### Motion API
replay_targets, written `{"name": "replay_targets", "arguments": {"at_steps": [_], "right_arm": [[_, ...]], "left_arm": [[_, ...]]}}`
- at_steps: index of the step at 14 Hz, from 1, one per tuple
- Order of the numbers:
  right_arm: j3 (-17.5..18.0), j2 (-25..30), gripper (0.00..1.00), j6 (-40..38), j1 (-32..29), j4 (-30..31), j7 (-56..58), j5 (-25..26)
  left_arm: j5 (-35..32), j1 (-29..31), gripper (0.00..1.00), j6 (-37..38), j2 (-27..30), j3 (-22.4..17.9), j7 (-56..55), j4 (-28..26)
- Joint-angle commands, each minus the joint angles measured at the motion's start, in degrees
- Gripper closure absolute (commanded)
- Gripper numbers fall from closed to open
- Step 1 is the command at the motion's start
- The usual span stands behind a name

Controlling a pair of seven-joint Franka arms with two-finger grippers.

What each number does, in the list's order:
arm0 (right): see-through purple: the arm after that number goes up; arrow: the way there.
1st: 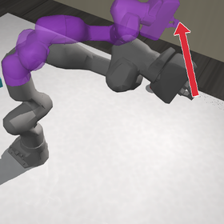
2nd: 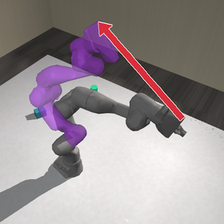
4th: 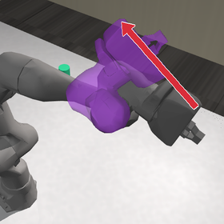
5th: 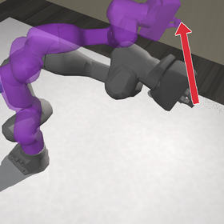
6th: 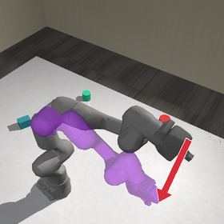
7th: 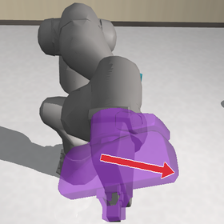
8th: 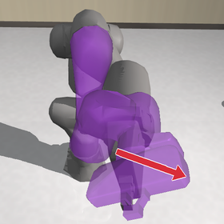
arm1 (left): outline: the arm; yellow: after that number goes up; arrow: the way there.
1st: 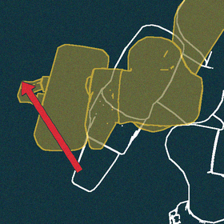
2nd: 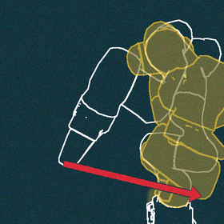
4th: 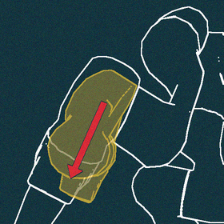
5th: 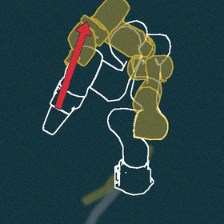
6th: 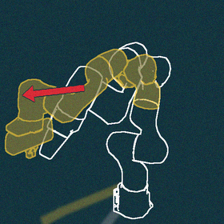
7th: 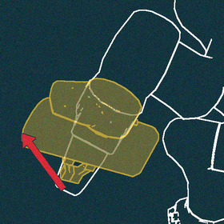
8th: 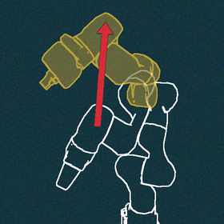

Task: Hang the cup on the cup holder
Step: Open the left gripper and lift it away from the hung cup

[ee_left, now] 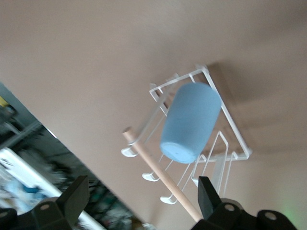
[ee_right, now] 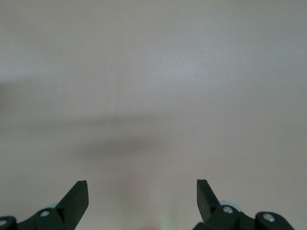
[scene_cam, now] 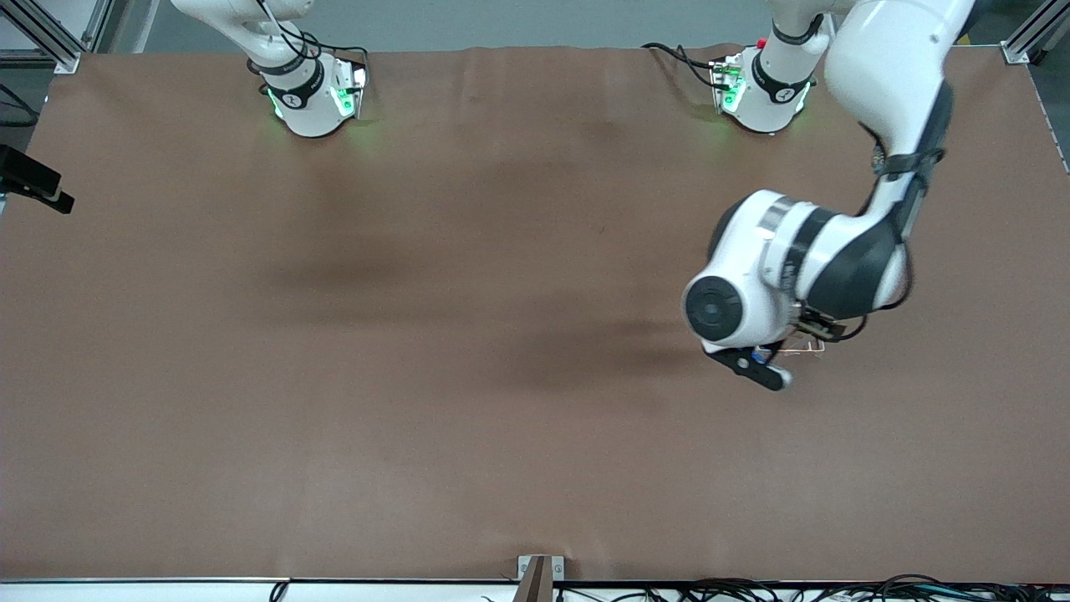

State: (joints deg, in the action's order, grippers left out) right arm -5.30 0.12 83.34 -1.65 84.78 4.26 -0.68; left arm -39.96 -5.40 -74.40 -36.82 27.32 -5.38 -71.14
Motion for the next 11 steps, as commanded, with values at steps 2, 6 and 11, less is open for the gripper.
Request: {"name": "replay_targets", "arguments": {"at_steps": [2,6,11], "right_arm": [[1.16,0.93,0.01,0.60,-0.36,1.53,-0.92,1.12],[1.79,0.93,0.00,0.34,-0.45,1.53,-0.92,1.12],[1.70,0.85,0.00,0.51,-0.45,1.53,-0.92,1.12]], "left_arm": [[2.51,3.28,0.00,-5.83,6.57,0.54,-5.25,0.83],[5.32,5.13,0.00,-9.18,13.43,0.45,-7.18,0.83],[22.00,12.23,0.00,-9.19,20.99,0.28,-9.39,0.57]]}}
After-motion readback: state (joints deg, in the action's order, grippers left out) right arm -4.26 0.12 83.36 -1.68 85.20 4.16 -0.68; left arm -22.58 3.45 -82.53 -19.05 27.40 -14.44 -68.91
